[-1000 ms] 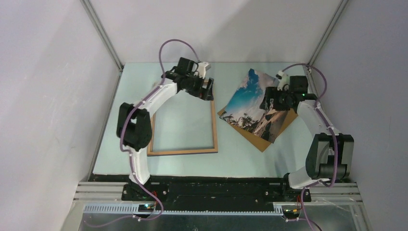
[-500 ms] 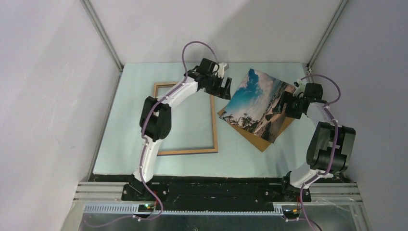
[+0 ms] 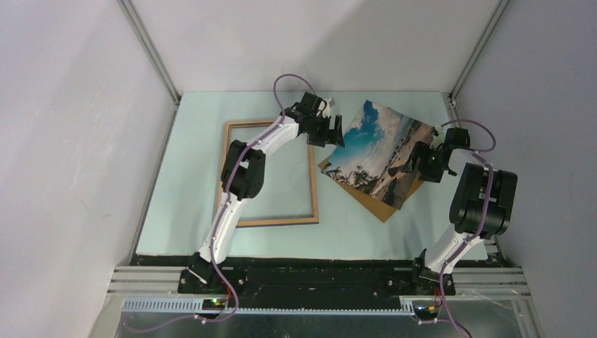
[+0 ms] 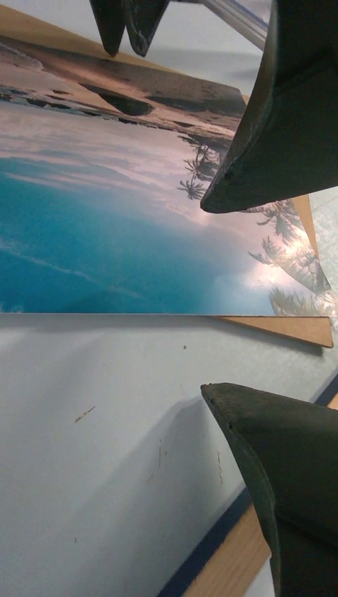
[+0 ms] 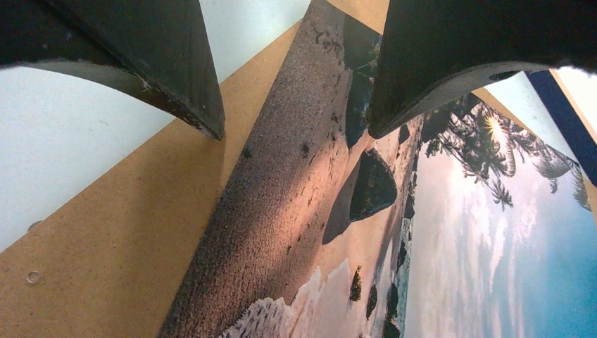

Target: Put the photo into the frame

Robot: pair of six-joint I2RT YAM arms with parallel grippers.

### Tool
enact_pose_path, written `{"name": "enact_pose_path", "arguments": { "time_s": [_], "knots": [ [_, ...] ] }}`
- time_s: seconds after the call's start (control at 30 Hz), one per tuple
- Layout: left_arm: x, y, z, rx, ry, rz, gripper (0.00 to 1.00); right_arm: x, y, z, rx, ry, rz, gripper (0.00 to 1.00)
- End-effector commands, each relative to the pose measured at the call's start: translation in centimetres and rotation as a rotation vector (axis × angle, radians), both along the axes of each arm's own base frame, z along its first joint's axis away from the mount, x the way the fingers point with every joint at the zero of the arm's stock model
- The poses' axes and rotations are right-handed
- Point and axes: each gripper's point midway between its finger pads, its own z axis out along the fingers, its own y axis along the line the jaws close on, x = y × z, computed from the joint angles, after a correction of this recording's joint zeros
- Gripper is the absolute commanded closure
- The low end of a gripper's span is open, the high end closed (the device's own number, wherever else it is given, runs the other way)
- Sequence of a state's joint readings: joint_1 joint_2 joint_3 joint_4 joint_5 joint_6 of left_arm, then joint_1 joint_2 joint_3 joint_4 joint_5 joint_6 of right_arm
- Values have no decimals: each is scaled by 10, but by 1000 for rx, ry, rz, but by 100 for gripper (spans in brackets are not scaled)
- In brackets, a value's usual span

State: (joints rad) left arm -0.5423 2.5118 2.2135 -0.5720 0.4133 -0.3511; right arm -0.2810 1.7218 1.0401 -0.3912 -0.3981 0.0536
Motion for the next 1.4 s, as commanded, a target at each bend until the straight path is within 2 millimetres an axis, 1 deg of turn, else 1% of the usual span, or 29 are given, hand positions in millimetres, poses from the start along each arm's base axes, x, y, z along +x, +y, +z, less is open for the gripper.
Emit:
{"name": "enact_pose_path", "arguments": {
  "time_s": [0.0, 0.27, 0.3, 0.37, 0.6, 0.7, 0.97, 1.1, 1.3, 1.33, 1.37],
  "knots": [
    [11, -20, 27, -109, -10, 28, 5, 7, -5, -3, -7, 13, -20, 22],
    [10, -30, 18, -150, 15, 10, 5, 9, 6, -14, 75, 52, -4, 22],
    [8, -33, 19, -157, 15, 3, 5, 10, 7, -13, 86, 50, -1, 22],
    [7, -37, 14, -161, 21, -6, 5, 10, 10, -14, 105, 54, 4, 22],
    [-2, -54, 7, -187, 35, -49, 5, 10, 21, -13, 168, 53, 24, 22],
    [-5, -60, 9, -196, 30, -69, 4, 11, 23, -13, 187, 51, 32, 22],
    [-15, -64, 13, -233, 74, -100, 6, 9, 30, -13, 242, 53, 51, 24],
    [-24, -64, 26, -259, 87, -125, 8, 7, 28, -16, 239, 66, 43, 24],
    [-29, -57, 59, -304, 76, -146, 9, 4, 22, -23, 216, 89, 25, 25],
    [-30, -57, 61, -308, 78, -149, 10, 4, 22, -24, 214, 93, 23, 26],
    [-30, -56, 66, -319, 76, -154, 10, 3, 21, -25, 207, 98, 20, 26]
  ]
}}
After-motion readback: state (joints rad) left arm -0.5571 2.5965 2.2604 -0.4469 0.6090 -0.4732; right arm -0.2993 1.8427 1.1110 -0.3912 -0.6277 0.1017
